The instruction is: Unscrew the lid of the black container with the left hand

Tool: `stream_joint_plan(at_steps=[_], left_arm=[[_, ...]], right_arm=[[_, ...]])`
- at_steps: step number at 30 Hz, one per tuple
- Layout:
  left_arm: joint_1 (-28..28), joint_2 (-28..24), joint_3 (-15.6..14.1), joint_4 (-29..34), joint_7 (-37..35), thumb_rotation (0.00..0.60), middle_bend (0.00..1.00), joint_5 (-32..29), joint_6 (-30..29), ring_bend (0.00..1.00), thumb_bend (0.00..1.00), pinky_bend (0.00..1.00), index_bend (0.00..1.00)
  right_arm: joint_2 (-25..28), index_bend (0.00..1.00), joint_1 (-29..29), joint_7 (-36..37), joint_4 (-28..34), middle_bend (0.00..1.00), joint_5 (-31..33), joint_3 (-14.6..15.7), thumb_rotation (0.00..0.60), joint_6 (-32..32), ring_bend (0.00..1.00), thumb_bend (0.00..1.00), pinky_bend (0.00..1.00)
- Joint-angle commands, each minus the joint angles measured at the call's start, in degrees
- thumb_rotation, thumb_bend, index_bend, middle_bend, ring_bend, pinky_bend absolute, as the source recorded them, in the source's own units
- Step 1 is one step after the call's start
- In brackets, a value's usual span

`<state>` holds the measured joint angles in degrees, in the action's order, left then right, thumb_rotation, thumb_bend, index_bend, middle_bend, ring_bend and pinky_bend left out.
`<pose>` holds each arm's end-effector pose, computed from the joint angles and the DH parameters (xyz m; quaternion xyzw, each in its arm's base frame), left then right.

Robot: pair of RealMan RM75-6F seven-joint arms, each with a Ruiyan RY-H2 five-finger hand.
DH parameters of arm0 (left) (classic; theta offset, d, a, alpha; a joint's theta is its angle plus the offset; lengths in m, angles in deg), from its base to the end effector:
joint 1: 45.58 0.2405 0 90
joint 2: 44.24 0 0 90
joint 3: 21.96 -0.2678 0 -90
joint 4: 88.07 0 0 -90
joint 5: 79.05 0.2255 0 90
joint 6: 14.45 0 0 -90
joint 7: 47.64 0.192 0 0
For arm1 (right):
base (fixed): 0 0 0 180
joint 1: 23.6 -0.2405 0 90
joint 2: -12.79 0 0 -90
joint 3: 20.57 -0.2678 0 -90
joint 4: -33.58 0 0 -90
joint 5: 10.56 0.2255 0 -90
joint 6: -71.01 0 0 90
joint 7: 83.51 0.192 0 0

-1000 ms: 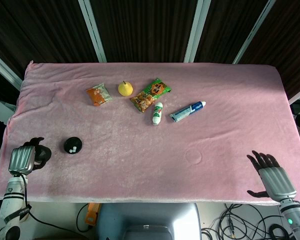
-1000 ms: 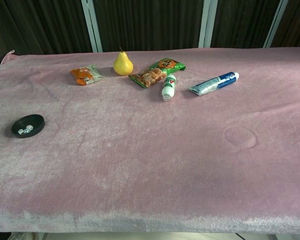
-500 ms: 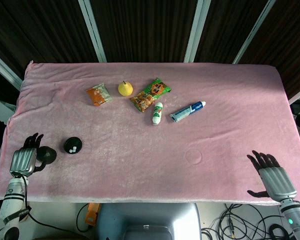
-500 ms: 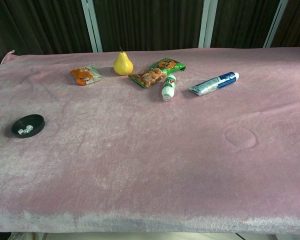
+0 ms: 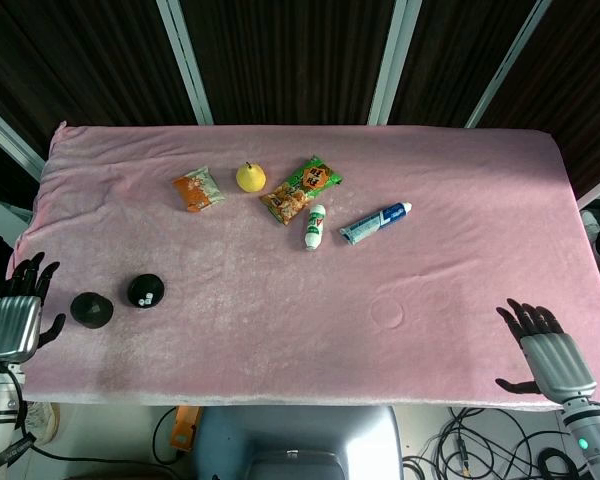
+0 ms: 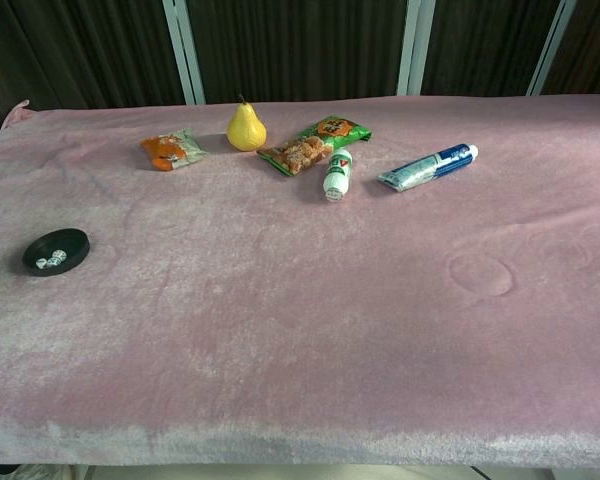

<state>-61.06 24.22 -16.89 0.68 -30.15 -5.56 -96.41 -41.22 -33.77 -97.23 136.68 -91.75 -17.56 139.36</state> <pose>-0.3218 0.3006 0.1430 -0.6138 -0.3065 -0.3140 0.6562 -0.3283 -0.2221 0.1283 0.7031 -0.4088 0.2150 0.5406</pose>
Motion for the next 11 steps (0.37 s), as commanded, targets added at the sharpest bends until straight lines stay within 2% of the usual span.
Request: stream_joint_plan(at_steps=[1,4,11], left_arm=[[3.2,-0.8,-1.7,1.2,2.8,0.6,0.06,2.4,-4.7,0.06,0.3,0.26,0.16],[5.1,0.4,-1.9,0.3,3.0,0.6,0.07,3.4,-7.9,0.06,0.3,0.25,0.16],[5.8,2.0,-1.8,-1.7,3.1,0.6,0.08,4.5,-9.0,0.07,0.29,0.25,0.17]], right_arm=[[0.0,0.1,0.4,0.5,-0.1,0.08,-0.4,-0.1,0.6,0.9,0.0,0.1,0.19],[-0.2,0.1,0.7,0.6,-0.1,0.08,-0.5,-0.2,0.6,1.4,0.0,0.1,0.19],[-0.3,0.1,0.7,0.1,0.0,0.08,0.2,-0.4,0.6,1.4,0.0,0.1,0.19]])
